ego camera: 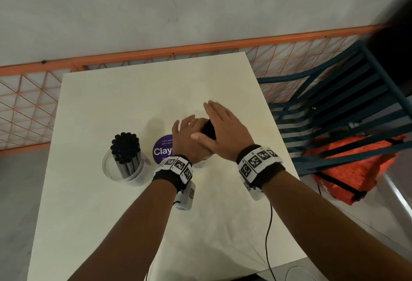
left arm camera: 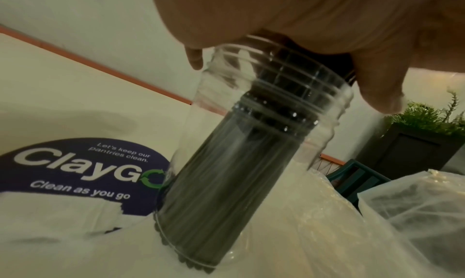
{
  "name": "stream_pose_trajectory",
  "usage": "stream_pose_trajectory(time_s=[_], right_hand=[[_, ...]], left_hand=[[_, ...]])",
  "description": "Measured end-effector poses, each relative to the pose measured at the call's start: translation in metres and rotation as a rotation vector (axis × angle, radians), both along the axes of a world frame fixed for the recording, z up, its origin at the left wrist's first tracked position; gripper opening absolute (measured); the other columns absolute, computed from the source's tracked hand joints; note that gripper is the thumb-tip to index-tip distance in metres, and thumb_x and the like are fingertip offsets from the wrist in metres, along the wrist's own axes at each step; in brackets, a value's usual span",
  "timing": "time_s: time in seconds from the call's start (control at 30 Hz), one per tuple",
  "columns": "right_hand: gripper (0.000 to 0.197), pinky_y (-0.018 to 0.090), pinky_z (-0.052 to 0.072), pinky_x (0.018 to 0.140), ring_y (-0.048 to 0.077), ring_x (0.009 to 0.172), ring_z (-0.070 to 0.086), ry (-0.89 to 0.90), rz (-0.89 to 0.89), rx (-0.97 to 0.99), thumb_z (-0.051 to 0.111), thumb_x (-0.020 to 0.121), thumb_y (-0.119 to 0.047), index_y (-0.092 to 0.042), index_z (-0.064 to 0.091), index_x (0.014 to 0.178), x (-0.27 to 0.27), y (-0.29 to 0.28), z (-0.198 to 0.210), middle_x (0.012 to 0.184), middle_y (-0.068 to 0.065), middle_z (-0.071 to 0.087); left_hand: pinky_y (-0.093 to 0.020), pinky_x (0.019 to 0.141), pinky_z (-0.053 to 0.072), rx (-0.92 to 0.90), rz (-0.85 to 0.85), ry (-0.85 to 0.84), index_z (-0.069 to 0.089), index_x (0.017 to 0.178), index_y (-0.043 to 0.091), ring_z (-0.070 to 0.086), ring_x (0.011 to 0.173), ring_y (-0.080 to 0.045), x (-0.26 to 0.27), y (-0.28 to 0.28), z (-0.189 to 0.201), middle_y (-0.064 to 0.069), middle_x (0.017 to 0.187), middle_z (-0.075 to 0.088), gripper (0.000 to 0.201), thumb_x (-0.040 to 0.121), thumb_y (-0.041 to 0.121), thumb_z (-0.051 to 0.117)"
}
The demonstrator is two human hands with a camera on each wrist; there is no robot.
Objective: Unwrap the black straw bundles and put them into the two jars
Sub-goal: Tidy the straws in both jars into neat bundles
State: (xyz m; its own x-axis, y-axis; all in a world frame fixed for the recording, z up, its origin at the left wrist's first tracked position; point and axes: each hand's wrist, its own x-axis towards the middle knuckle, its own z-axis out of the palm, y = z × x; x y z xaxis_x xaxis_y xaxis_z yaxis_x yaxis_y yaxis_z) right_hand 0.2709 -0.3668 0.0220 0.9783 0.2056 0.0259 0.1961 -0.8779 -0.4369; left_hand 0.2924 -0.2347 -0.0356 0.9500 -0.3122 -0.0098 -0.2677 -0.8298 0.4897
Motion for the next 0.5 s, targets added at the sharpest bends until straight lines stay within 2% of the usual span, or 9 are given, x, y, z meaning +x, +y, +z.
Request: stream_pose_trajectory(time_s=[0.1, 0.2, 0.3, 0.4, 0.5], right_hand=[[0.089, 0.038, 0.033, 0.113, 0.021, 0.146, 0.026, 0.076, -0.048, 0.041, 0.048, 0.087, -0.069, -0.015, 0.023, 0.153, -0.006, 0.000, -0.011, 0.161, 0.005, 0.025], [0.087, 0.036, 0.031, 0.115, 0.021, 0.146, 0.027, 0.043, -0.075, 0.067, 0.046, 0.090, -0.065, -0.013, 0.020, 0.154, -0.007, 0.001, -0.015, 0.161, 0.006, 0.024], [0.083, 0.036, 0.027, 0.117, 0.024, 0.147, 0.026, 0.021, -0.079, 0.024, 0.045, 0.092, -0.062, -0.011, 0.021, 0.153, -0.007, 0.001, -0.015, 0.161, 0.009, 0.026], [0.079, 0.034, 0.028, 0.115, 0.023, 0.145, 0.030, 0.027, -0.102, 0.013, 0.045, 0.093, -0.060, -0.012, 0.024, 0.152, -0.006, -0.001, -0.015, 0.159, 0.008, 0.030], [0.080, 0.036, 0.031, 0.114, 0.023, 0.143, 0.034, -0.005, -0.096, -0.014, 0.046, 0.092, -0.063, -0.013, 0.027, 0.151, -0.006, -0.002, -0.015, 0.157, 0.007, 0.034]], left_hand=[[-0.058, 0.117, 0.021, -0.049, 0.021, -0.043, 0.063, 0.121, 0.016, 0.045, 0.139, -0.031, -0.003, 0.000, -0.003, -0.003, 0.127, 0.068, 0.055, 0.073, 0.040, 0.074], [-0.059, 0.115, 0.024, -0.046, 0.060, -0.101, 0.066, 0.115, 0.016, 0.050, 0.135, -0.032, -0.005, -0.002, -0.002, -0.004, 0.121, 0.071, 0.048, 0.073, 0.037, 0.076], [-0.057, 0.118, 0.021, -0.023, 0.064, -0.068, 0.064, 0.117, 0.020, 0.045, 0.138, -0.028, -0.004, -0.005, 0.001, 0.001, 0.125, 0.069, 0.045, 0.077, 0.038, 0.070], [-0.056, 0.119, 0.017, 0.009, 0.049, -0.028, 0.060, 0.122, 0.023, 0.039, 0.142, -0.025, -0.001, -0.005, 0.003, 0.006, 0.130, 0.065, 0.047, 0.079, 0.041, 0.065], [-0.056, 0.119, 0.019, -0.010, 0.035, -0.033, 0.061, 0.123, 0.022, 0.041, 0.142, -0.027, -0.003, -0.003, 0.003, 0.004, 0.130, 0.065, 0.051, 0.077, 0.043, 0.066]])
